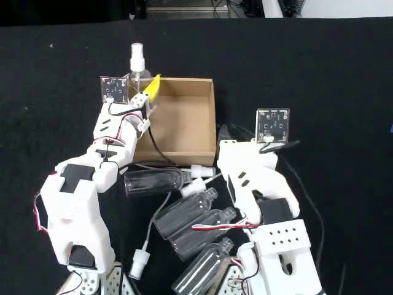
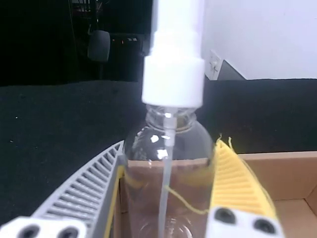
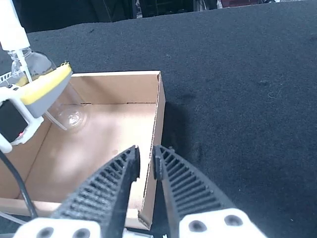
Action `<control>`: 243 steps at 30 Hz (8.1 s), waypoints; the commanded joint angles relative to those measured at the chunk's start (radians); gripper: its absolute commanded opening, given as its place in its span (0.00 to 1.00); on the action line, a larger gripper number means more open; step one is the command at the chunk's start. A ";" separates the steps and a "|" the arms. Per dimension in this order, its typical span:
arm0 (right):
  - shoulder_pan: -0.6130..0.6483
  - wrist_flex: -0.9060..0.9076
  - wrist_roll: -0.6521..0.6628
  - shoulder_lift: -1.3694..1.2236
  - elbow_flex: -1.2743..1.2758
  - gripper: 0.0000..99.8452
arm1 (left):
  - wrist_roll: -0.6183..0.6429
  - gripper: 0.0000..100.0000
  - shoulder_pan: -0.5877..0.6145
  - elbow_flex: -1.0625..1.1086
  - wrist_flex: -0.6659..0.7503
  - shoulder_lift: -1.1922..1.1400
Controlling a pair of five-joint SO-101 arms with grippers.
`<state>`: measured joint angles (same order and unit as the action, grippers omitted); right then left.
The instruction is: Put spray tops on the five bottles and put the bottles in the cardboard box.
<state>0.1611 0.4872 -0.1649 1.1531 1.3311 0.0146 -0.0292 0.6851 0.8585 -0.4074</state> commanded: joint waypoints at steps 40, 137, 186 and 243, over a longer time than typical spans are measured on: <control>-0.028 -0.038 0.008 0.038 -0.021 0.05 | -0.055 0.28 -0.004 0.194 -0.147 0.390; -0.028 -0.040 0.009 0.039 -0.022 0.06 | 0.014 0.04 -0.035 -0.269 -1.347 0.361; -0.026 -0.034 0.009 0.038 -0.019 0.06 | -0.071 0.13 0.125 0.097 -1.556 0.710; -0.028 -0.034 0.009 0.039 -0.019 0.06 | -0.783 0.25 -0.157 0.131 -2.024 1.019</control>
<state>0.1611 0.4872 -0.1649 1.1531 1.3311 -0.7603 -0.1703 0.8355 -1.1884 0.5777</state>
